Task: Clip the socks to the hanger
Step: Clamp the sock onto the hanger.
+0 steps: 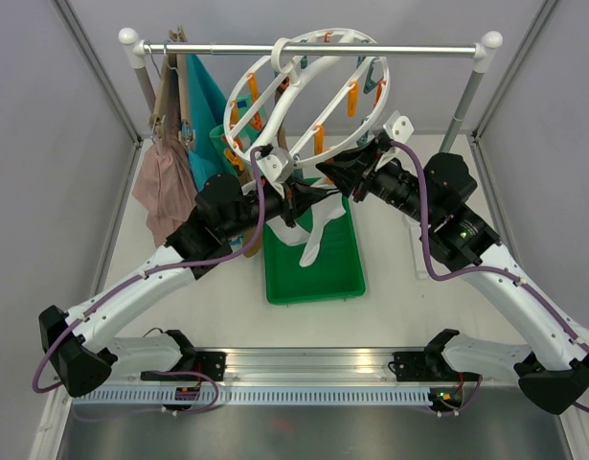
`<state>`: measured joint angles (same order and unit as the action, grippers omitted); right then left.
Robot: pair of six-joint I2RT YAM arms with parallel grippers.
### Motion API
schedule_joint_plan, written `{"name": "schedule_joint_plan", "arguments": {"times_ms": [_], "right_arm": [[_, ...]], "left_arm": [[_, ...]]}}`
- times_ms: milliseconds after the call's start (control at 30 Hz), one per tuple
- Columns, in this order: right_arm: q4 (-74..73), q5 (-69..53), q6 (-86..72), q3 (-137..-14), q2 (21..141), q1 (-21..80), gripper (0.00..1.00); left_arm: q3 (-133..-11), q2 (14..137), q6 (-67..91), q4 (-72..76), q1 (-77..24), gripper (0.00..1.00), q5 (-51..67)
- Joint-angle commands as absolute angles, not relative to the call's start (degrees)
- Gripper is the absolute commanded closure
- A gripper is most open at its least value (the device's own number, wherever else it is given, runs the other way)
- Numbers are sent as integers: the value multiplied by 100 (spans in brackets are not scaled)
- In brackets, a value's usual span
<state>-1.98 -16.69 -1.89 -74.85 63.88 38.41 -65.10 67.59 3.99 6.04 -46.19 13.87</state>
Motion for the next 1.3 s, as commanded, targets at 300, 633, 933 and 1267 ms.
{"name": "schedule_joint_plan", "arguments": {"times_ms": [300,633,933,1267], "right_arm": [[-413,-1969,-185,-7647,6399,3894,100],[-431,-1942,-167,-7655,6390,3894,100],[-361,-1925,-123,-7576,6416,3894,100],[-316,-1951,-123,-7532,6398,3894,100]], "left_arm": [[-6846,6838,264,791,-4597,98,1318],[-6970,6864,229,765,-4597,98,1327],[-6926,6653,237,809,-4597,98,1424],[-6917,6609,281,861,-4588,98,1380]]}}
